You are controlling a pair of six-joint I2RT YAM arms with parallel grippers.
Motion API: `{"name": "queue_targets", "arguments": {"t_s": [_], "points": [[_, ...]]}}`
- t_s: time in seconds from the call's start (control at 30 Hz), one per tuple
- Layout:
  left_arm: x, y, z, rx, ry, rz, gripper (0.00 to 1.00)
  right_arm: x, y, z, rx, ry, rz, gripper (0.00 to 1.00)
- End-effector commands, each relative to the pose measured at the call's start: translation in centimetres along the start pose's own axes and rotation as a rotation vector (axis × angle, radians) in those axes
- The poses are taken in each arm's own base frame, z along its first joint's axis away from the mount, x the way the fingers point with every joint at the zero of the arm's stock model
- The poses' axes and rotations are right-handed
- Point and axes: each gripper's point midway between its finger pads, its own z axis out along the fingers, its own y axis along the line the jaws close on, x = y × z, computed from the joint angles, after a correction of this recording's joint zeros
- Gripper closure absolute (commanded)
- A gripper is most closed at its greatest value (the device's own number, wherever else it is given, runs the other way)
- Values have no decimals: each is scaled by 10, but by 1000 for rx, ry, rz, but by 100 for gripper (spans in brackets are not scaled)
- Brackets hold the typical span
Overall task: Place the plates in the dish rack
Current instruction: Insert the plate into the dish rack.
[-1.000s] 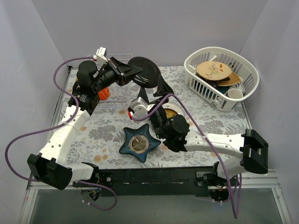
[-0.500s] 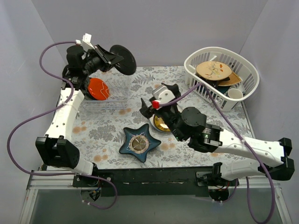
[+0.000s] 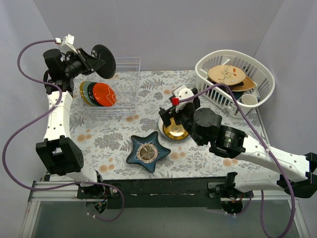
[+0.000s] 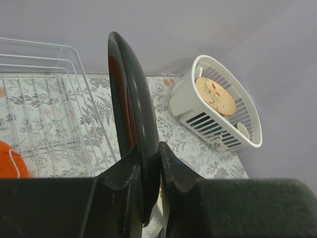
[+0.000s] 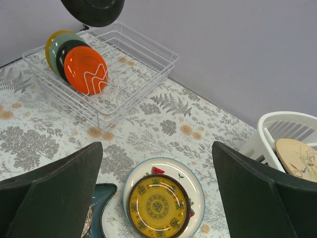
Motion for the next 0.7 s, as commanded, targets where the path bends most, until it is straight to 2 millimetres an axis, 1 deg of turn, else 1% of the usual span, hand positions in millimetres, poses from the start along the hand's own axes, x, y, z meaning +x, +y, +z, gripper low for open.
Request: {"name": "queue_targets", "arguments": {"t_s": [0.0, 0.03, 0.07, 0.13, 0.17, 0.27, 0.3, 0.33, 0.37, 0.47, 0.5, 0.53, 0.67], "points": [[14, 26, -3, 74, 52, 93, 100, 3, -9, 1, -16, 14, 81, 2], [16, 32, -2, 72, 55, 96, 100, 6, -11, 1, -14, 22, 85, 2], [18, 45, -1, 56, 57, 103, 100, 8, -15, 2, -6, 26, 89, 1], [24, 60, 1, 39, 69, 100, 100, 16, -14, 2, -10, 42, 93, 1], [27, 70, 2, 26, 76, 92, 100, 18, -17, 2, -5, 45, 96, 1], [35, 90, 0, 7, 81, 84, 100, 25, -18, 1, -2, 62, 107, 1], [41, 97, 1, 8, 81, 68, 100, 27, -18, 2, -1, 66, 108, 1], [43, 102, 1, 11, 80, 57, 100, 30, -19, 1, 0, 72, 107, 1], [47, 103, 1, 28, 86, 48, 100, 33, -20, 2, 6, 80, 109, 1], [66, 116, 4, 20, 108, 10, 100, 39, -20, 2, 8, 95, 114, 1], [66, 119, 4, 17, 97, 21, 100, 41, -20, 2, 8, 102, 112, 1], [76, 124, 3, 8, 105, 5, 100, 43, -21, 2, 10, 104, 112, 1], [89, 137, 6, -15, 116, -18, 100, 52, -20, 2, 10, 123, 119, 1]]}}
